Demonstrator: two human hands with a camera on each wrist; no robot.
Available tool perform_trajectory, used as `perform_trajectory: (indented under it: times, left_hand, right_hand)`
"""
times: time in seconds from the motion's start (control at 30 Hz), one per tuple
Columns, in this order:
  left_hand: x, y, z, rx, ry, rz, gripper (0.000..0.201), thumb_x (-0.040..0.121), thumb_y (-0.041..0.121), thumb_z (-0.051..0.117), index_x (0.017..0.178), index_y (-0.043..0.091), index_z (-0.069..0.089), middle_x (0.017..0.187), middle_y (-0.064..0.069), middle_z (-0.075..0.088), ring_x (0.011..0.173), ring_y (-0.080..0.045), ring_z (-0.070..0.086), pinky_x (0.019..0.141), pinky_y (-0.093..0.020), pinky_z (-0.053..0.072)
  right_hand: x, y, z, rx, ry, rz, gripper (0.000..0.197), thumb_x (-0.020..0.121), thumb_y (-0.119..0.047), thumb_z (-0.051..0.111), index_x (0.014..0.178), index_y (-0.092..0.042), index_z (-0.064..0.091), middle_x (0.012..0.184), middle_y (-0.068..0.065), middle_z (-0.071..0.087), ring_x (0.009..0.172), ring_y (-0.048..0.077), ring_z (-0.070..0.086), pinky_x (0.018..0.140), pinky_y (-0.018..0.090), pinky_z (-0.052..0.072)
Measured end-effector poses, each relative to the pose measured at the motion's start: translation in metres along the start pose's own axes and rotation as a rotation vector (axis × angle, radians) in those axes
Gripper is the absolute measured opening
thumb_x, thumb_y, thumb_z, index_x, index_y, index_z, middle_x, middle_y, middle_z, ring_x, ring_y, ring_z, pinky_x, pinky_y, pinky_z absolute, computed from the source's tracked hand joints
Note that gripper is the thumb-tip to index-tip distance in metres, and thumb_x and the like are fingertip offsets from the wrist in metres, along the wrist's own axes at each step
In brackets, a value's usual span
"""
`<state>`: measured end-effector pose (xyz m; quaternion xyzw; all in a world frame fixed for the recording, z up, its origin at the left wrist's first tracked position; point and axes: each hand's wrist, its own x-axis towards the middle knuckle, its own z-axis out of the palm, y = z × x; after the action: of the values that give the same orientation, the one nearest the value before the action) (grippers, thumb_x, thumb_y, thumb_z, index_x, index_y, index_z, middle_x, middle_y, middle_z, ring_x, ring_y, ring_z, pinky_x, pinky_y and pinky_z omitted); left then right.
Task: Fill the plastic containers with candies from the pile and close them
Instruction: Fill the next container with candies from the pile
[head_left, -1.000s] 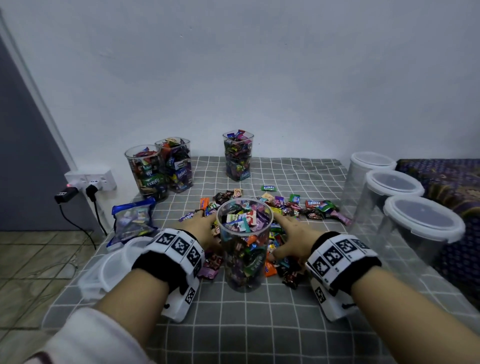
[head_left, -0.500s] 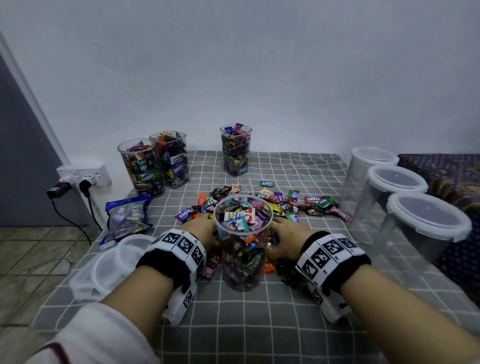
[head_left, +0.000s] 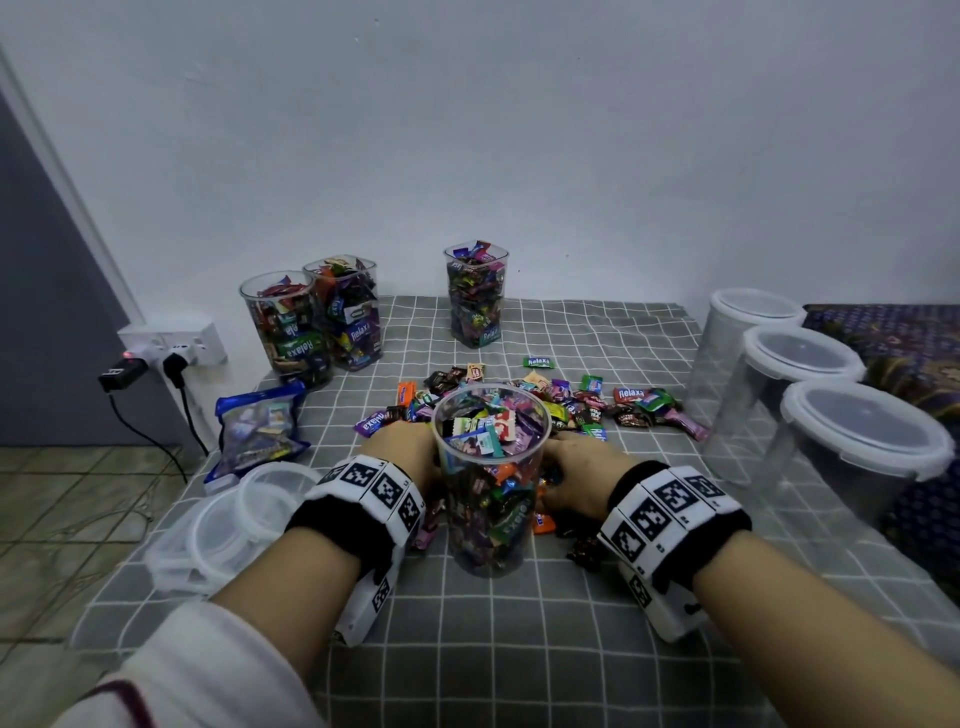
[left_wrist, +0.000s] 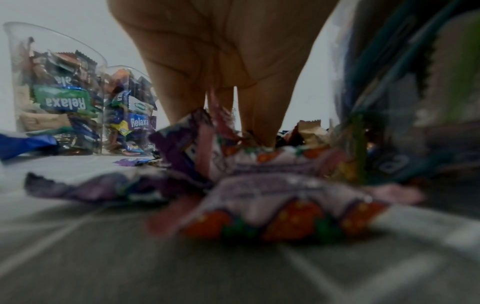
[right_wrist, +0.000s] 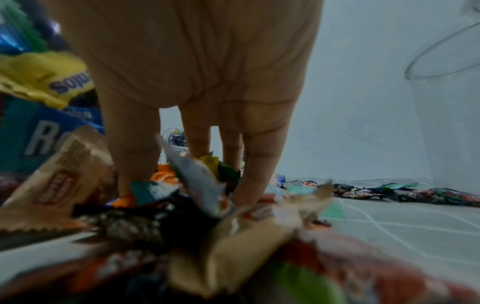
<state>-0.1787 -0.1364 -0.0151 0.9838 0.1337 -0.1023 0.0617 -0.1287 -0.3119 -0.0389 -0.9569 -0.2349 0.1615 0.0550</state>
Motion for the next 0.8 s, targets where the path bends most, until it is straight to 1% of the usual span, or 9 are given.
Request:
perform_trajectory:
  times: [0.13,0.23,0.33,0.4,0.5,0.63,0.7,0.8]
  left_hand:
    - [0.000,-0.004,0.002,0.004,0.043,0.039,0.030,0.095,0.018,0.047,0.120,0.005,0.056,0.121,-0.014,0.060,0.111,-0.029,0.057,0.090,-0.034,0.045]
    - [0.003,-0.008,0.005,0.005,0.081,0.068,0.030,0.094,0.019,0.048,0.119,0.008,0.059,0.118,-0.013,0.061,0.108,-0.029,0.057,0.089,-0.035,0.047]
    - [0.006,-0.010,0.007,0.007,0.087,0.057,0.028,0.094,0.018,0.047,0.116,0.008,0.061,0.115,-0.013,0.062,0.107,-0.029,0.058,0.088,-0.036,0.047]
    - [0.006,-0.010,0.006,0.015,0.088,0.061,0.028,0.094,0.019,0.047,0.115,0.008,0.062,0.115,-0.013,0.063,0.106,-0.029,0.058,0.086,-0.035,0.047]
    - [0.006,-0.010,0.006,0.016,0.105,0.057,0.025,0.093,0.018,0.048,0.110,0.007,0.063,0.112,-0.013,0.064,0.103,-0.029,0.059,0.080,-0.032,0.046]
    - [0.005,-0.010,0.006,0.001,0.132,0.055,0.023,0.093,0.016,0.046,0.108,0.009,0.063,0.111,-0.012,0.064,0.103,-0.029,0.059,0.081,-0.032,0.045]
    - [0.003,-0.011,0.005,-0.014,0.155,0.047,0.024,0.093,0.015,0.045,0.109,0.009,0.062,0.113,-0.011,0.064,0.105,-0.029,0.058,0.082,-0.032,0.045]
    - [0.000,-0.013,0.004,-0.068,0.189,0.033,0.023,0.094,0.015,0.045,0.106,0.011,0.064,0.113,-0.011,0.064,0.105,-0.028,0.058,0.081,-0.030,0.044]
  right_hand:
    - [-0.002,0.000,-0.002,0.063,0.027,-0.013,0.047,0.087,-0.026,0.064,0.132,-0.023,0.049,0.127,0.002,0.051,0.118,0.019,0.050,0.098,0.031,0.044]
    - [-0.002,0.000,-0.002,0.087,0.068,-0.023,0.035,0.090,-0.019,0.058,0.125,-0.022,0.056,0.123,0.001,0.057,0.113,0.018,0.054,0.098,0.031,0.045]
    - [-0.004,-0.001,-0.003,0.107,0.099,0.005,0.033,0.091,-0.013,0.055,0.123,-0.021,0.058,0.121,0.002,0.060,0.112,0.019,0.056,0.097,0.035,0.047]
    - [-0.005,-0.001,-0.004,0.101,0.126,0.000,0.031,0.091,-0.008,0.052,0.119,-0.019,0.060,0.119,0.003,0.062,0.110,0.021,0.057,0.096,0.034,0.048]
    - [-0.008,-0.001,-0.005,0.078,0.169,0.013,0.029,0.092,-0.008,0.046,0.116,-0.016,0.061,0.115,0.005,0.064,0.108,0.022,0.058,0.092,0.032,0.048]
    - [-0.009,-0.001,-0.006,0.085,0.177,0.031,0.024,0.093,-0.009,0.045,0.110,-0.014,0.062,0.112,0.006,0.064,0.105,0.022,0.058,0.090,0.032,0.049]
    - [-0.008,0.000,-0.006,0.093,0.187,0.039,0.023,0.092,-0.008,0.045,0.106,-0.012,0.062,0.109,0.007,0.064,0.103,0.023,0.058,0.087,0.031,0.047]
    - [-0.008,0.002,-0.008,0.133,0.212,0.054,0.021,0.092,-0.009,0.048,0.105,-0.012,0.063,0.107,0.006,0.064,0.103,0.023,0.058,0.085,0.031,0.046]
